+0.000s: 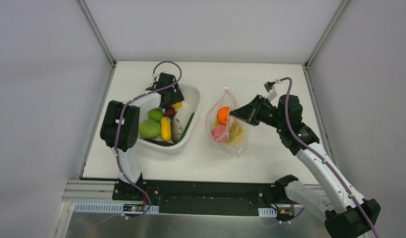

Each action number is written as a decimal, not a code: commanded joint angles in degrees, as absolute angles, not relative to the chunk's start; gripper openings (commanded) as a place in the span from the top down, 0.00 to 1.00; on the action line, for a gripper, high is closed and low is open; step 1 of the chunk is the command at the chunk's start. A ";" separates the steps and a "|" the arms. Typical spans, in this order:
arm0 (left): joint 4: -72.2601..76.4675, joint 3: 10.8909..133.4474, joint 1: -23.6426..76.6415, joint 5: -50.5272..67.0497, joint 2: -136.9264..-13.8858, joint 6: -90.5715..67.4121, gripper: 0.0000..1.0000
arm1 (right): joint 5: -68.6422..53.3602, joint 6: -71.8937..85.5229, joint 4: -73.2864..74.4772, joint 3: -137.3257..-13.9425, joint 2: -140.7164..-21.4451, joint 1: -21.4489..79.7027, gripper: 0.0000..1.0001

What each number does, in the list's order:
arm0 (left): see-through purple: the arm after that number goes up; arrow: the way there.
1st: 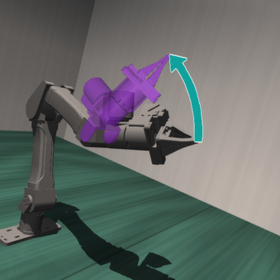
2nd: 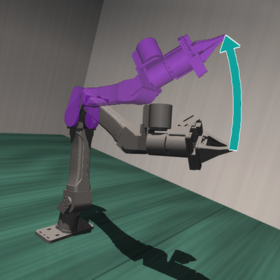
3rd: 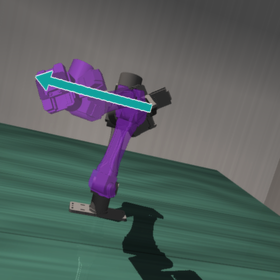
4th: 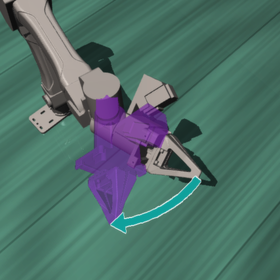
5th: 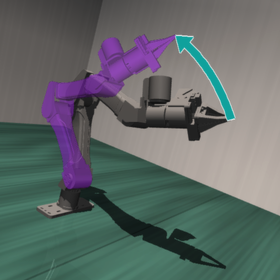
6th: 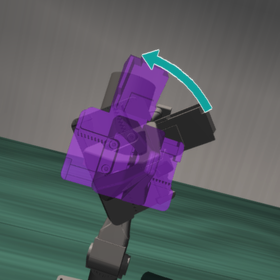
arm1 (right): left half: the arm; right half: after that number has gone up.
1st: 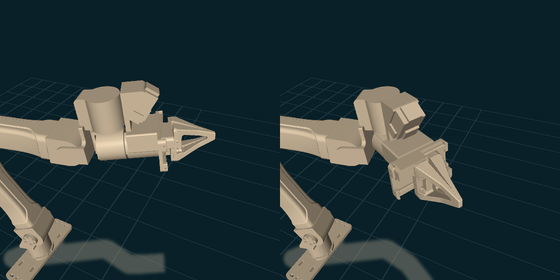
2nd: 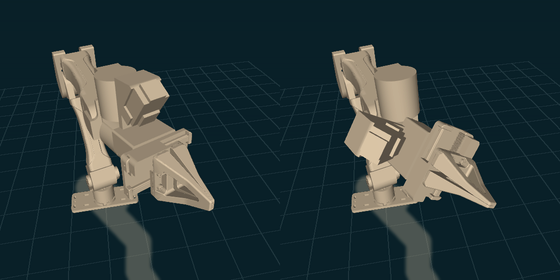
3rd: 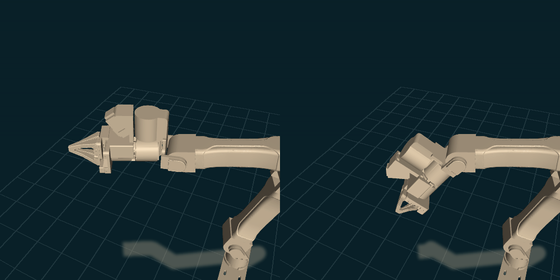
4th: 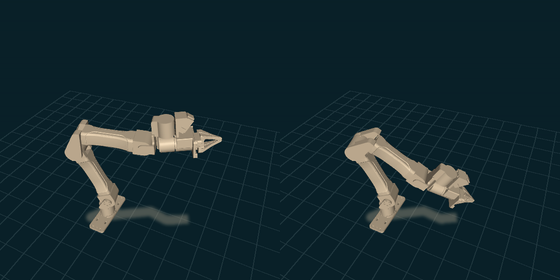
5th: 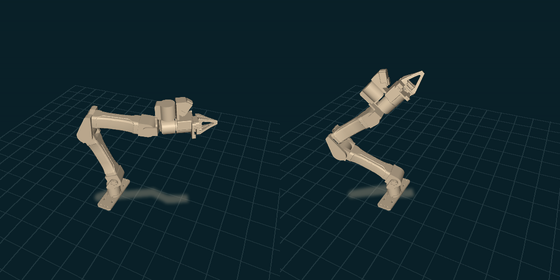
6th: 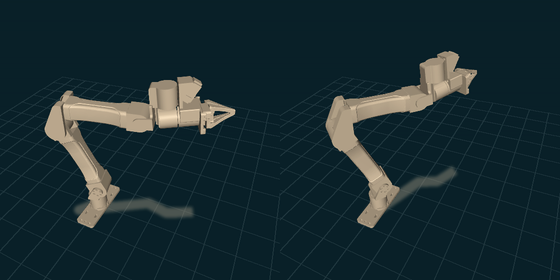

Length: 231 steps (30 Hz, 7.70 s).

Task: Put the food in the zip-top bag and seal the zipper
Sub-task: Pick up the fake fruit from the bin, then place the fake fruit in the zipper food storage bag, then pick up the fake fruit from the bin.

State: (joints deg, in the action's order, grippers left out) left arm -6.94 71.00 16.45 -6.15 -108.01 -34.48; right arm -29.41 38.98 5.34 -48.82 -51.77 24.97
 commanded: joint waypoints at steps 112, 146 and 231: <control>-14.12 79.73 54.88 17.64 -82.53 -19.31 0.38 | 12.72 39.92 6.55 -54.49 -44.54 43.13 0.97; -16.41 82.69 54.91 10.53 -90.05 -23.66 0.58 | 17.96 42.19 4.90 -50.51 -39.65 42.90 0.97; -33.89 73.53 24.83 -31.45 -104.10 -61.26 0.26 | 10.85 39.64 6.77 -52.69 -43.18 42.02 0.97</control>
State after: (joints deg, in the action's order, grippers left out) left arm -33.06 72.75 25.67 -29.41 -102.91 -58.57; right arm 11.09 39.62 8.43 -49.93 -44.47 42.28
